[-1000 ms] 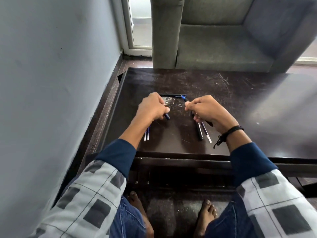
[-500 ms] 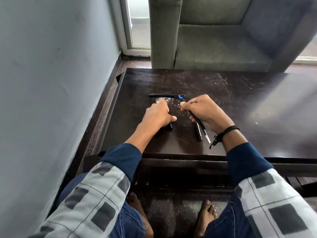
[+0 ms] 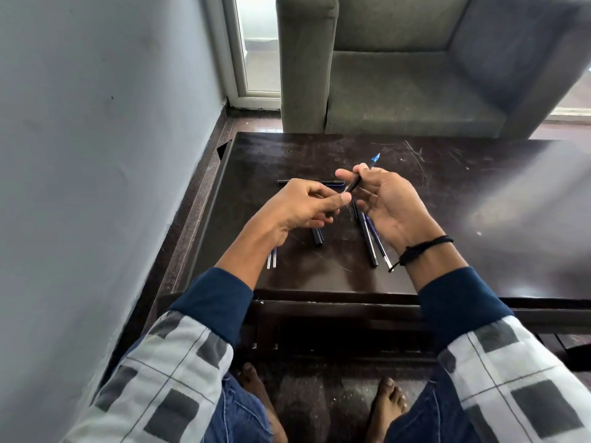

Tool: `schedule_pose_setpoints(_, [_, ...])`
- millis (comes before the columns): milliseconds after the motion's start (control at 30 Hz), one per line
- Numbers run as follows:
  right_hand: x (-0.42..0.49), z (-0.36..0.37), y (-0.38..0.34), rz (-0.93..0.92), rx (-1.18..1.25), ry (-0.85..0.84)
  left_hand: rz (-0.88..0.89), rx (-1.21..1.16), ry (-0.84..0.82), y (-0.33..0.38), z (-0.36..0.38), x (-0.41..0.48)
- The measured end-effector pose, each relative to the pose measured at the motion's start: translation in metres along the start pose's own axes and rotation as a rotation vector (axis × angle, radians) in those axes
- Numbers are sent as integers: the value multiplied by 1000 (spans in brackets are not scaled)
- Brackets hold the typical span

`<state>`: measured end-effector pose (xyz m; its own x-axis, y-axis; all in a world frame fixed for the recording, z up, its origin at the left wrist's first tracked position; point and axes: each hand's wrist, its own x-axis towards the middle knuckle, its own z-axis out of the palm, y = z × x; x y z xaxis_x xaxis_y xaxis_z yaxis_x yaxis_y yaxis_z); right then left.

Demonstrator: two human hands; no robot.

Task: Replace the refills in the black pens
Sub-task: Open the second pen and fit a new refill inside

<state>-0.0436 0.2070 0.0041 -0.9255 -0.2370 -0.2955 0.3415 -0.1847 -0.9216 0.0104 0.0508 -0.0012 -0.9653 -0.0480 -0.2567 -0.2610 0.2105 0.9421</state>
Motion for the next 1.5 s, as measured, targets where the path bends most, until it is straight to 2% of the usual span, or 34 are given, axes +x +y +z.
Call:
schedule_pose_setpoints(100, [0, 3, 2, 19, 47, 12, 10, -73, 44, 1, -2, 0])
schedule_pose_setpoints(233, [-1, 4, 2, 7, 52, 108, 6, -155, 198, 2, -12, 1])
schedule_pose_setpoints(333, [-1, 4, 3, 29, 51, 63, 10, -281, 296, 3, -17, 1])
schedule_pose_setpoints(433, [-2, 6, 4, 30, 49, 3, -23, -487, 318, 4, -20, 1])
schedule_pose_setpoints(567, [-3, 11, 8, 6, 71, -36, -22, -752, 256, 4, -19, 2])
schedule_pose_setpoints(700, [-5, 17, 13, -36, 31, -49, 17, -718, 191, 4, -14, 2])
schedule_pose_setpoints(967, [-3, 15, 14, -78, -142, -18, 17, -703, 221, 3, -19, 2])
schedule_pose_setpoints(1500, [-5, 24, 20, -252, -241, 74, 1, -682, 347, 4, -9, 2])
